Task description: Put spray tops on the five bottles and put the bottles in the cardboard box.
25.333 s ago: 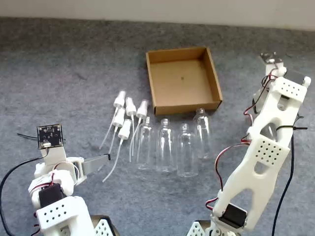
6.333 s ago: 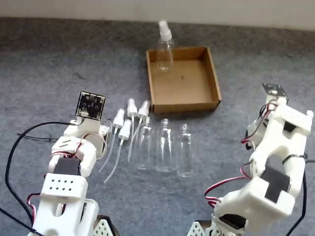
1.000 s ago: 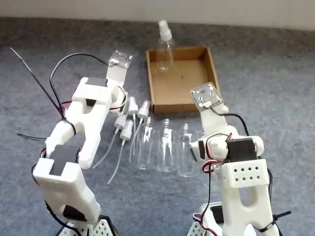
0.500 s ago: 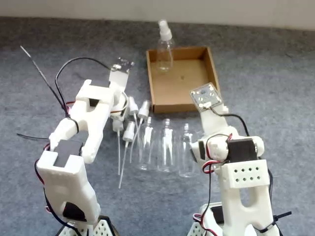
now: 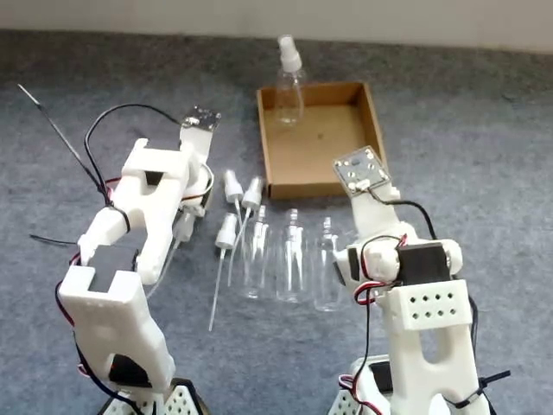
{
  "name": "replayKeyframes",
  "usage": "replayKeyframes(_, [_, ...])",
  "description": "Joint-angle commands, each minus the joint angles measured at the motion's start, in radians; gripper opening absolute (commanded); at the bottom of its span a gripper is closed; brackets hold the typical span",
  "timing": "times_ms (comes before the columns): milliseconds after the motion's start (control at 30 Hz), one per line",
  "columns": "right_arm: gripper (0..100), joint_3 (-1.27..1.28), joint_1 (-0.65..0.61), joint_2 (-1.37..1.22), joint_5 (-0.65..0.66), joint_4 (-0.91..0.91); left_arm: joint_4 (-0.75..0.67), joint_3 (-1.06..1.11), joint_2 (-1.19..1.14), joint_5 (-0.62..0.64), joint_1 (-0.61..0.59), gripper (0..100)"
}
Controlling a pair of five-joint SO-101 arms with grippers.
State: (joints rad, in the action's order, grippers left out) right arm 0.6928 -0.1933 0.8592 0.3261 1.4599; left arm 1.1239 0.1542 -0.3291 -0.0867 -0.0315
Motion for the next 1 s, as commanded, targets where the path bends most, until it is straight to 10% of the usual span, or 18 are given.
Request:
replayKeyframes(0, [0.5, -0.008, -0.001, 0.022, -0.008, -0.012, 0.135, -0.122, 0.145, -0.006, -0.025, 7])
replayKeyframes(267, [0.5, -0.045, -0.041, 0.033, -0.011, -0.199, 0.290, -0.243, 0.499, -0.006, -0.022, 7])
replayKeyframes(667, [0.4, 0.217, -0.430, 0.251, -0.244, -0.743, 0.315, -0.401, 1.053, 0.029, 0.084, 7])
replayKeyframes(967, [0.4, 0.568, -0.467, 0.430, -0.250, -1.029, 0.074, -0.499, 1.075, 0.190, 0.325, 7])
